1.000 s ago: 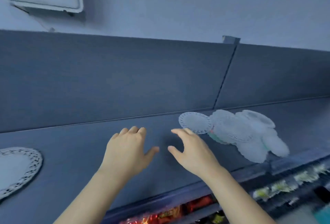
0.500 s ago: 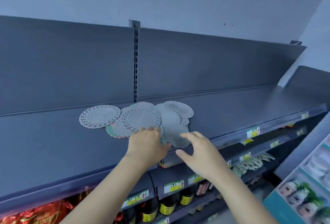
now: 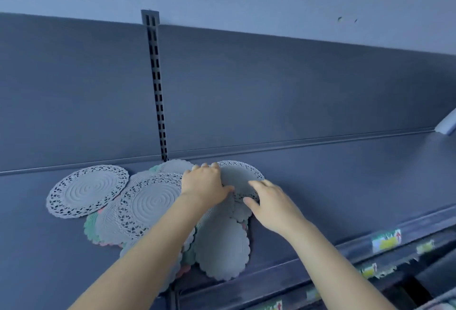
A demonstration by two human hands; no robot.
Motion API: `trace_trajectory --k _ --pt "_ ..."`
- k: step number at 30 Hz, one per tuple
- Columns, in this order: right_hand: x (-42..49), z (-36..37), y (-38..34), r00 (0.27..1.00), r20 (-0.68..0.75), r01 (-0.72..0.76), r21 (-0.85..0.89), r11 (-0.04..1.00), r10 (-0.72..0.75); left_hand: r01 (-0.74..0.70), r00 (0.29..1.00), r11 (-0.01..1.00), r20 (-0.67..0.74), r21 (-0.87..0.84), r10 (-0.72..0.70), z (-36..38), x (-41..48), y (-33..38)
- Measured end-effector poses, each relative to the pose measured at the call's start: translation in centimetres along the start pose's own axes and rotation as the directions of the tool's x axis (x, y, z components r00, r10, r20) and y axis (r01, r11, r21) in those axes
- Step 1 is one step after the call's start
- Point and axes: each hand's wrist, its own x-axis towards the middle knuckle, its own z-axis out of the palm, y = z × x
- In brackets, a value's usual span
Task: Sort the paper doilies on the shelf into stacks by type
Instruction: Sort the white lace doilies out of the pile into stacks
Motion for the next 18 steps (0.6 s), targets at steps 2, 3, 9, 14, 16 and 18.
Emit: trace_trajectory --k 2,3,9,14,16,18 --pt "2.9 -0.3 1.5 0.998 0.052 -0.023 -0.053 0.998 0.025 0.052 0.995 0.997 0.085 -0.060 -0.047 -0.4 2.2 0.3" --pt "4.1 -0.4 2.2 0.997 0.063 -0.036 -0.070 0.997 0.040 0.068 0.992 0.994 0.111 -0.082 -0.058 -0.8 3.1 0.5" --pt "9.1 -1.7 4.9 0.979 0.120 -0.167 0.028 0.986 0.162 0.152 0.971 0.940 0.224 -0.304 -0.084 -0.9 6.1 2.7" --pt "11.0 -1.7 6.0 0.981 0.196 -0.051 0.244 0.968 0.002 0.242 0.952 0.906 0.265 -0.346 -0.153 -1.2 6.5 3.7" --pt "11.3 -2.0 6.5 0.983 0.165 0.019 0.367 0.930 -0.085 0.227 0.971 0.859 0.175 -0.460 -0.163 -1.2 6.2 3.8" --pt "11.6 -3.1 6.9 0.989 0.051 0.094 0.506 0.858 -0.139 0.190 0.972 0.775 0.002 -0.602 -0.237 -1.4 5.4 4.5"
